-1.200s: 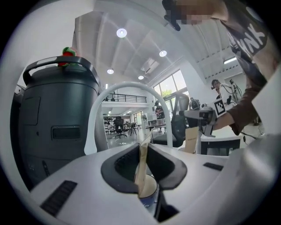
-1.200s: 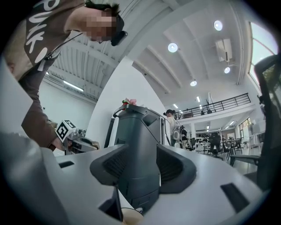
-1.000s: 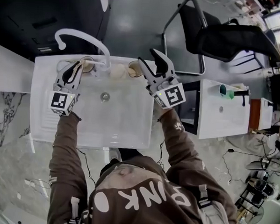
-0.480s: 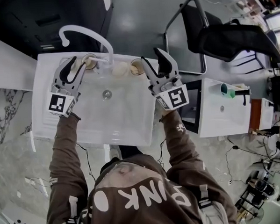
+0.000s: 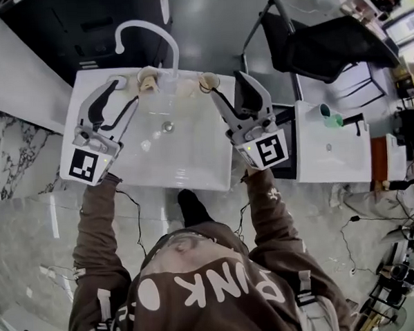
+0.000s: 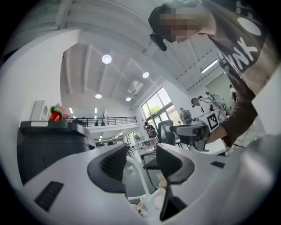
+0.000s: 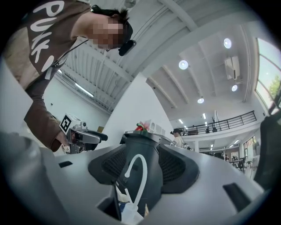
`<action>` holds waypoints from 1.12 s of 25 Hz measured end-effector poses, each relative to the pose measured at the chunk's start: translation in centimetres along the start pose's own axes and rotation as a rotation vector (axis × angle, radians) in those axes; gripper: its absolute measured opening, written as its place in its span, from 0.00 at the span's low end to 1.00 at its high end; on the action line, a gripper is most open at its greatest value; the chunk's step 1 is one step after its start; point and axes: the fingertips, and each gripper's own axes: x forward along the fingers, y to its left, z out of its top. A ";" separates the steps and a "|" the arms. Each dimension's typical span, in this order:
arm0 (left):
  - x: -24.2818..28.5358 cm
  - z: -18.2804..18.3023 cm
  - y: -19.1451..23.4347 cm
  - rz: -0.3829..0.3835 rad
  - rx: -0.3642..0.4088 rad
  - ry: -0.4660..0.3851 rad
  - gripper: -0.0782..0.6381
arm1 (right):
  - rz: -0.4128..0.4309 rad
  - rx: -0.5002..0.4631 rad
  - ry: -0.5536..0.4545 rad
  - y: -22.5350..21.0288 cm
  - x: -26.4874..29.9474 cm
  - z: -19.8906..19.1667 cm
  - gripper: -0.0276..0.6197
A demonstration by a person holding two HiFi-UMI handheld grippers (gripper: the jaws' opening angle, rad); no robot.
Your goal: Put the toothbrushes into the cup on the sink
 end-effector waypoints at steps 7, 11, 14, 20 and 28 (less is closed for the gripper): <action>-9.2 9.6 -7.0 -0.056 0.037 -0.069 0.39 | -0.025 -0.025 -0.073 9.3 -6.5 10.7 0.39; -13.6 12.5 -10.8 -0.073 0.012 -0.068 0.39 | -0.026 -0.056 -0.045 13.8 -10.6 14.3 0.40; -15.9 13.9 -13.0 -0.082 -0.001 -0.059 0.39 | -0.023 -0.062 -0.019 16.2 -13.0 15.9 0.40; -18.3 15.2 -16.2 -0.078 -0.048 -0.049 0.39 | -0.001 -0.050 0.024 19.0 -15.8 16.3 0.39; -17.5 16.8 -18.7 -0.064 -0.045 -0.045 0.39 | 0.021 -0.035 0.046 18.6 -18.8 16.9 0.36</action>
